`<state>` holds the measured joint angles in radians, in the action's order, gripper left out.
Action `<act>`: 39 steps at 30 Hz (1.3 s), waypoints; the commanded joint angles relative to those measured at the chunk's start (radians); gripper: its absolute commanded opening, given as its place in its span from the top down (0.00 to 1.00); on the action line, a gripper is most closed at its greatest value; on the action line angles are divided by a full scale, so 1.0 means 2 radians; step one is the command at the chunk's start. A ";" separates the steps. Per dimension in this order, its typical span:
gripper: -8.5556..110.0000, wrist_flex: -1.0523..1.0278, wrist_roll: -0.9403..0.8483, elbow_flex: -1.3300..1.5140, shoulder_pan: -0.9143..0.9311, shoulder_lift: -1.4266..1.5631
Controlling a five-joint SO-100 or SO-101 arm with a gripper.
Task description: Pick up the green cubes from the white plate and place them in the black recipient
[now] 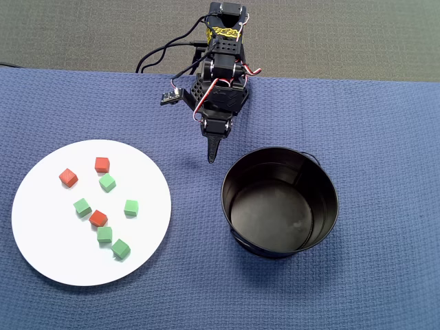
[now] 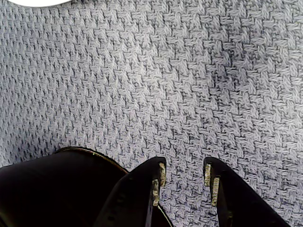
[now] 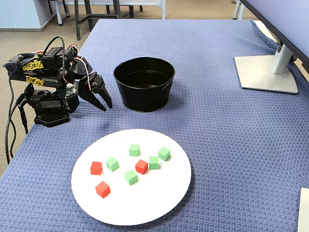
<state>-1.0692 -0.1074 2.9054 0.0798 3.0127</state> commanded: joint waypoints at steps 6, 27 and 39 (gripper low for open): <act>0.93 -0.008 -0.011 -0.041 -0.012 -0.019; 0.91 0.004 -0.014 -0.041 -0.014 -0.045; 0.91 -0.014 -0.013 -0.051 -0.018 -0.026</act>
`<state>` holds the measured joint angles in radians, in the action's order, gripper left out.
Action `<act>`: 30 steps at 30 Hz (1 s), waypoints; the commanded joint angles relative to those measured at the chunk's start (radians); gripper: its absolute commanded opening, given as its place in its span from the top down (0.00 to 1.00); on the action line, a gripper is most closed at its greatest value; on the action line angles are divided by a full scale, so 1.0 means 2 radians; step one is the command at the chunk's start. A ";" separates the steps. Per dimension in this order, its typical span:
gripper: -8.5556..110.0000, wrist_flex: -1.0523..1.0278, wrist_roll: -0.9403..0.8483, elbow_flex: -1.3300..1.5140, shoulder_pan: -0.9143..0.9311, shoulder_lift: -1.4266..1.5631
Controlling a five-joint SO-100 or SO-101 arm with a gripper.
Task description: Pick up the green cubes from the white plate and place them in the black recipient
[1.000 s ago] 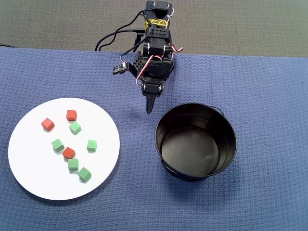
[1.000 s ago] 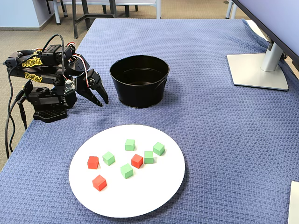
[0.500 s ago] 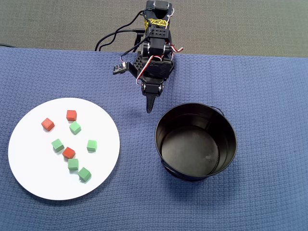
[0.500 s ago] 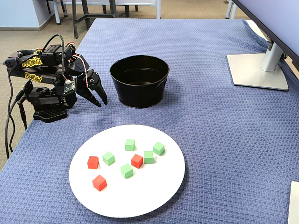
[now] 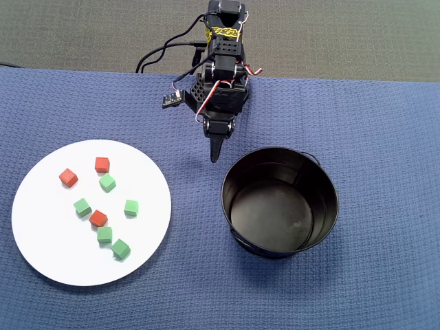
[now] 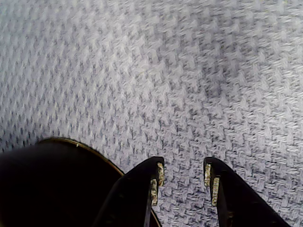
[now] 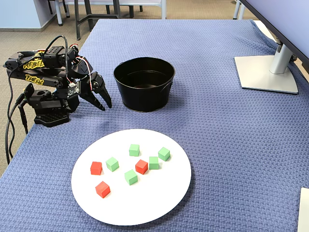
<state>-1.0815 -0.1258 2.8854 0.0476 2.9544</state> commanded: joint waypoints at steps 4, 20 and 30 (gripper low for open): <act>0.93 0.032 -0.044 -0.082 0.028 -0.024; 0.76 0.274 -0.636 -0.180 0.233 -0.265; 0.73 0.281 -0.680 -0.239 0.268 -0.351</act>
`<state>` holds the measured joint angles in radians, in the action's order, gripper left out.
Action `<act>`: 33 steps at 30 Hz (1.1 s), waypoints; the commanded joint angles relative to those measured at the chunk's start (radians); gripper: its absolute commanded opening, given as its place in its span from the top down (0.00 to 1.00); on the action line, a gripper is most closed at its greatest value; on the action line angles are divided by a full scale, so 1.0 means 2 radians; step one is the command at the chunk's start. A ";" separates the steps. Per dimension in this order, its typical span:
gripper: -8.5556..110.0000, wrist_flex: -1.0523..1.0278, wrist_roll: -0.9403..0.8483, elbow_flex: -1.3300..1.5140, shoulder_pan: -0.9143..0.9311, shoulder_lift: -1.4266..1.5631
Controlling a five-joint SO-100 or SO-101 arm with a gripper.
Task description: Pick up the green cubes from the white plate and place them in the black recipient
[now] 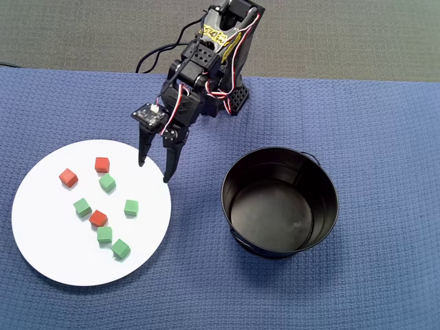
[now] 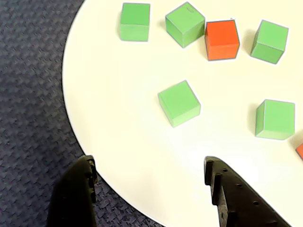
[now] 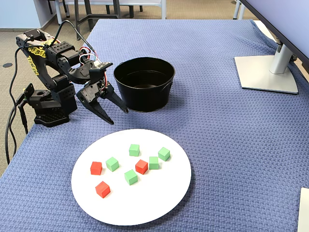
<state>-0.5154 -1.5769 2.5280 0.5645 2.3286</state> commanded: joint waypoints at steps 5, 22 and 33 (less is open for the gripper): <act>0.73 -0.104 0.183 -0.216 0.034 -0.169; 0.73 -0.037 0.199 -0.322 0.062 -0.352; 0.74 -0.273 0.475 -0.462 0.024 -0.386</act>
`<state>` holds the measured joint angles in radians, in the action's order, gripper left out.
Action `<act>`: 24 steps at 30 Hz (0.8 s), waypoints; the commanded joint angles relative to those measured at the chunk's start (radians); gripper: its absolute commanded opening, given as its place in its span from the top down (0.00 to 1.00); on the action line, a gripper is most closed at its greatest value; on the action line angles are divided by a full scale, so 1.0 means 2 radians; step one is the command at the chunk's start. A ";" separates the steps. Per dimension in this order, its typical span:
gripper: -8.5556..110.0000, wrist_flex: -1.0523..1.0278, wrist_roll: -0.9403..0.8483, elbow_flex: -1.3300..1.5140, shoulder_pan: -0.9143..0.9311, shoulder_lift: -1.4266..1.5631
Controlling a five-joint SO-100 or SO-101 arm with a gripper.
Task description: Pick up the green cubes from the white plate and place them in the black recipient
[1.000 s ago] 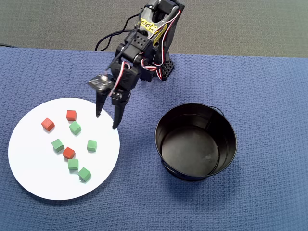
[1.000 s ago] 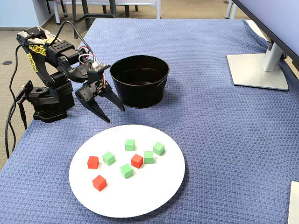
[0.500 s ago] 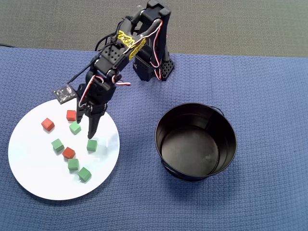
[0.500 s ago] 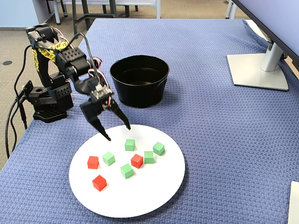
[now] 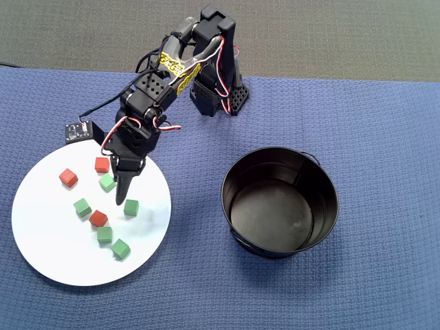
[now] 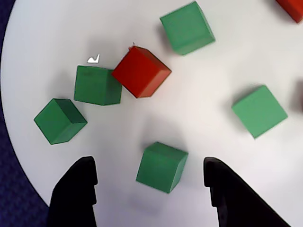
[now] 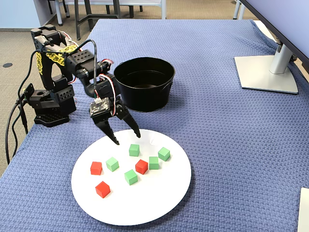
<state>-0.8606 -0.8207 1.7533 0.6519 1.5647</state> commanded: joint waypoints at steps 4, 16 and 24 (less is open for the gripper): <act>0.75 -0.135 0.153 -0.100 -0.035 -0.037; 0.75 -0.202 0.156 -0.213 -0.045 -0.134; 0.75 -0.212 0.154 -0.286 -0.035 -0.198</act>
<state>-1.2686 -0.5108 1.2763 0.5660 1.1750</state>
